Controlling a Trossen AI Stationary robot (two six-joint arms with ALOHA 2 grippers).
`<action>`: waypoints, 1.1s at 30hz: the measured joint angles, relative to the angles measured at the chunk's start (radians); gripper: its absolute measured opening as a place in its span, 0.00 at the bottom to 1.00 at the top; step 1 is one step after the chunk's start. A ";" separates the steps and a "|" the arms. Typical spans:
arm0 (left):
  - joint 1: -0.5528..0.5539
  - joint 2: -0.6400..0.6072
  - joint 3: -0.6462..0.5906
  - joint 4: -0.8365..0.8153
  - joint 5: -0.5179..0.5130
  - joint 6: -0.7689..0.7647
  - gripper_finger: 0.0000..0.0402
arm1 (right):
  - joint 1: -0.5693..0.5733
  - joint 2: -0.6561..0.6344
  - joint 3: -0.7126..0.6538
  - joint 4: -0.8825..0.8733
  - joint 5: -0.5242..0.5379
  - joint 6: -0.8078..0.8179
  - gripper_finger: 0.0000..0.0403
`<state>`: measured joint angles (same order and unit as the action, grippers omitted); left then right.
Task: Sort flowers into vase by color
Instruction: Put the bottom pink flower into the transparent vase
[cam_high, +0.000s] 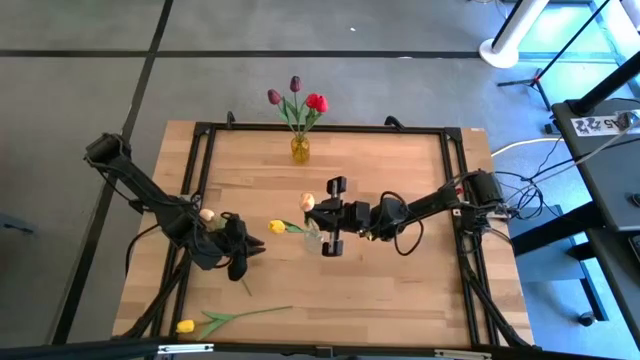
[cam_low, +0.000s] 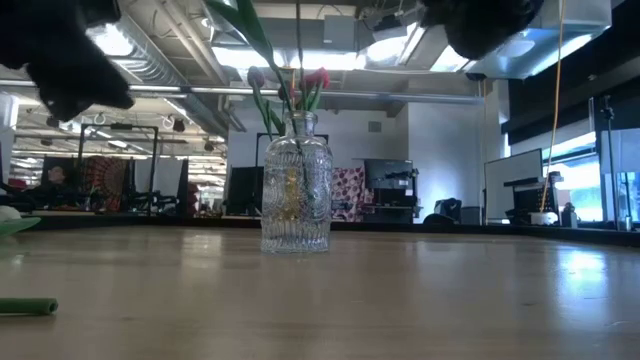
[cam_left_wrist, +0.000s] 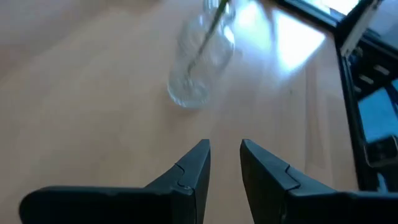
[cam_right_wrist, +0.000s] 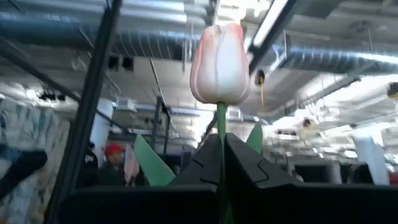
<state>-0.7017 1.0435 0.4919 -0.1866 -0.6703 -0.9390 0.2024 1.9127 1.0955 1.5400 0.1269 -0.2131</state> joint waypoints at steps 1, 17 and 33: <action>-0.006 0.000 0.000 -0.013 0.016 -0.022 0.21 | 0.000 0.001 -0.011 -0.003 0.013 0.000 0.02; -0.140 0.034 0.073 -0.287 0.099 -0.261 0.16 | 0.036 -0.031 -0.096 -0.180 0.097 0.000 0.21; 0.024 0.056 0.106 -0.798 0.310 -0.827 0.40 | 0.143 -0.229 -0.096 -0.419 0.314 -0.278 0.78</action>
<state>-0.6780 1.0996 0.5983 -0.9844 -0.3599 -1.7658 0.3451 1.6832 1.0000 1.1210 0.4408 -0.4908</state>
